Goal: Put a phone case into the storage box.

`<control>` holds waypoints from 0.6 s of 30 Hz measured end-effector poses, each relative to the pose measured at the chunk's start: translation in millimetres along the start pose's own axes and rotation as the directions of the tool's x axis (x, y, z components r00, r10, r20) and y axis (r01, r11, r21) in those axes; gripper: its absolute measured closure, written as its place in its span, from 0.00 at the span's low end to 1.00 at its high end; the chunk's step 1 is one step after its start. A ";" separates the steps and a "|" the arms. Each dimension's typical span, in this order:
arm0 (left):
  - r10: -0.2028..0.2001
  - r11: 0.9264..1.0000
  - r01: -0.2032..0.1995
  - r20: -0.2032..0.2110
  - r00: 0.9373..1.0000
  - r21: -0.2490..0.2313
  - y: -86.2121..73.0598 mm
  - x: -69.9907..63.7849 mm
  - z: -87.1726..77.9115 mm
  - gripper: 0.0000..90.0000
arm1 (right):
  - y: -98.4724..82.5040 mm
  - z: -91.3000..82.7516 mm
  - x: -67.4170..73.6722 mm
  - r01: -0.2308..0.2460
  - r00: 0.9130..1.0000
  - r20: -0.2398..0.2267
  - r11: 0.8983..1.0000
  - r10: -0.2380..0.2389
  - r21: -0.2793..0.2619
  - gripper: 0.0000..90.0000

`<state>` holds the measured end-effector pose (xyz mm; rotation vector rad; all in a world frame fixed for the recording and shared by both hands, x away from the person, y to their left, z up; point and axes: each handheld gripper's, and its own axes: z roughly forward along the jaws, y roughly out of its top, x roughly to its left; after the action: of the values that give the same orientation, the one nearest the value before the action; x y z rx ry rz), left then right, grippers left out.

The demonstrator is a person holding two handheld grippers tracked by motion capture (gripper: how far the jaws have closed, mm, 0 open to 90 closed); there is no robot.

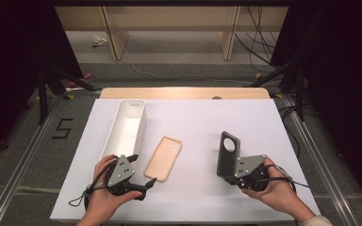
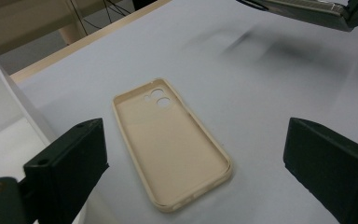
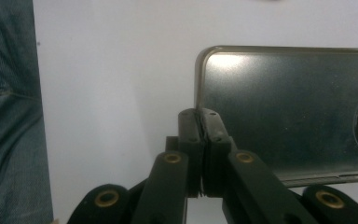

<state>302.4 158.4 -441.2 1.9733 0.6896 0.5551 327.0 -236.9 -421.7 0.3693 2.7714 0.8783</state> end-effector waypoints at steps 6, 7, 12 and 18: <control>-0.003 1.000 0.003 0.000 1.000 0.000 0.0 0.0 0.2 0.06 | 1.8 -0.5 -1.7 -0.019 1.000 0.009 0.998 0.019 -0.057 0.99; -0.003 1.000 0.003 0.000 1.000 0.000 0.0 0.0 0.2 0.07 | 2.0 -0.7 -2.1 -0.024 1.000 0.011 0.997 0.025 -0.069 0.99; -0.020 1.000 0.020 0.007 1.000 -0.013 2.1 -0.1 0.3 0.08 | 2.5 -0.7 -3.9 -0.039 0.999 0.012 0.994 0.041 -0.100 0.99; -0.034 0.999 0.035 0.037 0.999 -0.030 14.8 -4.3 2.3 0.09 | 6.6 2.4 -4.8 -0.045 0.999 0.007 0.991 0.046 -0.127 0.99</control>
<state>304.3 148.2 -429.6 1.9349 0.6874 0.5053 333.2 -231.8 -419.2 0.4147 2.6906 1.0545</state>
